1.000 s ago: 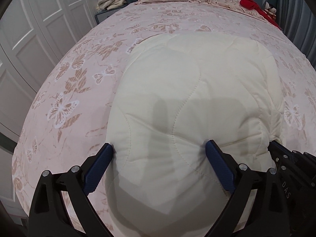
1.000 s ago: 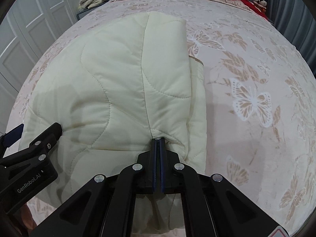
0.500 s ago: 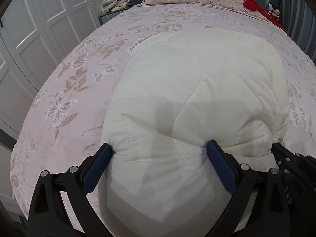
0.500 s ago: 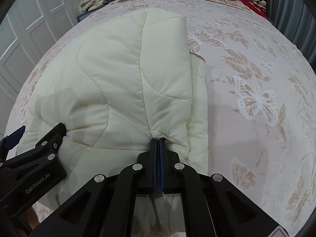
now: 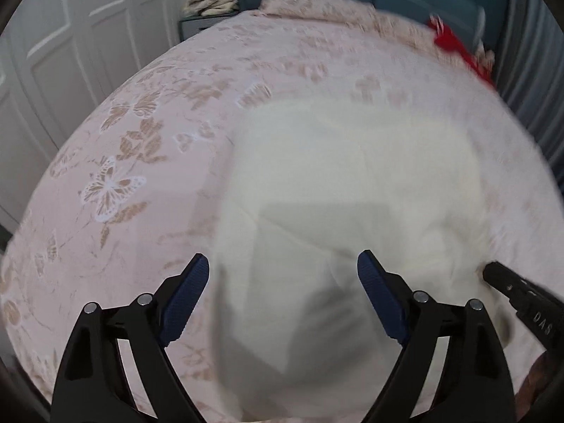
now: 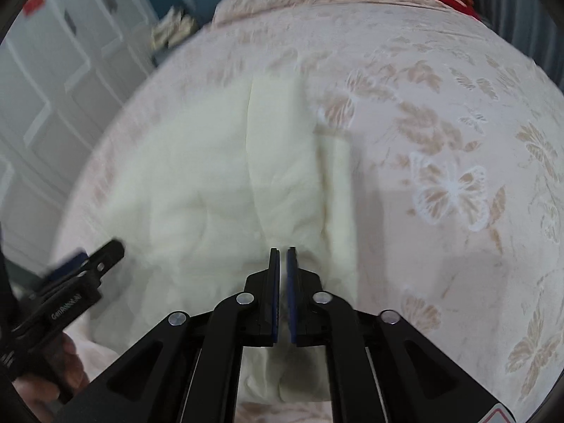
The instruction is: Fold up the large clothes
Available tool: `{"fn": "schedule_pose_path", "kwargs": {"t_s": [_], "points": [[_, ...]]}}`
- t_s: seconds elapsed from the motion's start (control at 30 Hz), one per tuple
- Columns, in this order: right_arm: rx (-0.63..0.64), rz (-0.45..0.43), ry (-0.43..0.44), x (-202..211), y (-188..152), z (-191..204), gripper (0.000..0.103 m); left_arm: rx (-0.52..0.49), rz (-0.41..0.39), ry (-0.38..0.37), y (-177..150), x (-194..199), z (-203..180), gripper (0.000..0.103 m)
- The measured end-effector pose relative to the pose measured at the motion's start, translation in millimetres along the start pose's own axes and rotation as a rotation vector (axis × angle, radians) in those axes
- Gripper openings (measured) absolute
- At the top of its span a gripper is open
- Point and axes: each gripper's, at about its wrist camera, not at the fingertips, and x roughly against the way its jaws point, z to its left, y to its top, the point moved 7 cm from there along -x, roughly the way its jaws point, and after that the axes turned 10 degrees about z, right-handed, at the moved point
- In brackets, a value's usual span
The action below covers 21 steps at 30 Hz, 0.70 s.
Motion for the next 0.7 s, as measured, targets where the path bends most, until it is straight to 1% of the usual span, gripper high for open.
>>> {"fn": "schedule_pose_path", "kwargs": {"t_s": [0.07,0.1,0.13,0.2,0.27,0.3,0.33,0.37,0.4,0.43,0.47,0.5,0.53,0.57,0.6,0.63,0.7], "points": [[-0.054,-0.014,0.041,10.3,16.0,-6.8,0.015,0.037,-0.005,-0.046,18.6,8.6,11.1,0.084],[-0.086,-0.012,0.069,11.6,27.2,-9.9,0.024,0.054,0.004,-0.072,30.1,9.1,15.8,0.084],[-0.105,0.0,0.083,8.6,38.0,-11.2,0.038,0.066,0.024,-0.093,40.1,6.1,18.8,0.085],[-0.115,0.027,0.079,-3.0,53.7,-10.8,0.049,0.082,0.061,-0.138,52.3,-2.9,20.5,0.087],[-0.115,0.055,0.056,-17.6,63.2,-8.9,0.052,0.091,0.114,-0.174,61.1,-19.3,19.3,0.088],[-0.113,0.091,0.075,-31.3,66.7,-6.1,0.052,0.093,0.138,-0.188,63.7,-29.0,17.8,0.089],[-0.121,0.132,0.097,-45.1,67.2,-4.9,0.035,0.094,0.166,-0.189,64.6,-40.4,16.5,0.089],[-0.128,0.158,0.121,-53.6,66.9,-3.2,0.025,0.098,0.189,-0.186,63.8,-49.4,15.3,0.088],[-0.126,0.143,0.118,-51.4,69.9,-3.1,0.013,0.099,0.197,-0.18,62.8,-53.5,15.3,0.084],[-0.114,0.103,0.138,-42.3,73.6,-1.3,0.008,0.095,0.186,-0.178,63.1,-54.9,14.2,0.083],[-0.101,0.048,0.158,-28.1,77.1,1.1,0.007,0.085,0.168,-0.177,63.0,-52.6,12.0,0.083],[-0.099,0.011,0.164,-18.7,77.3,0.5,0.007,0.071,0.148,-0.166,63.2,-51.5,10.5,0.083],[-0.107,-0.007,0.161,-15.8,76.5,-1.6,0.006,0.056,0.138,-0.151,62.5,-52.9,8.4,0.083],[-0.113,-0.004,0.121,-22.5,73.4,-6.6,0.006,0.045,0.141,-0.145,61.7,-57.4,5.7,0.084],[-0.107,0.02,0.067,-36.3,69.5,-12.6,0.006,0.041,0.147,-0.143,60.3,-62.7,3.1,0.086],[-0.099,0.042,0.033,-49.6,64.4,-16.2,0.006,0.043,0.155,-0.143,58.2,-69.2,0.9,0.088],[-0.083,0.055,0.001,-67.3,57.1,-18.5,0.006,0.049,0.148,-0.133,57.3,-74.6,-0.8,0.09]]}}
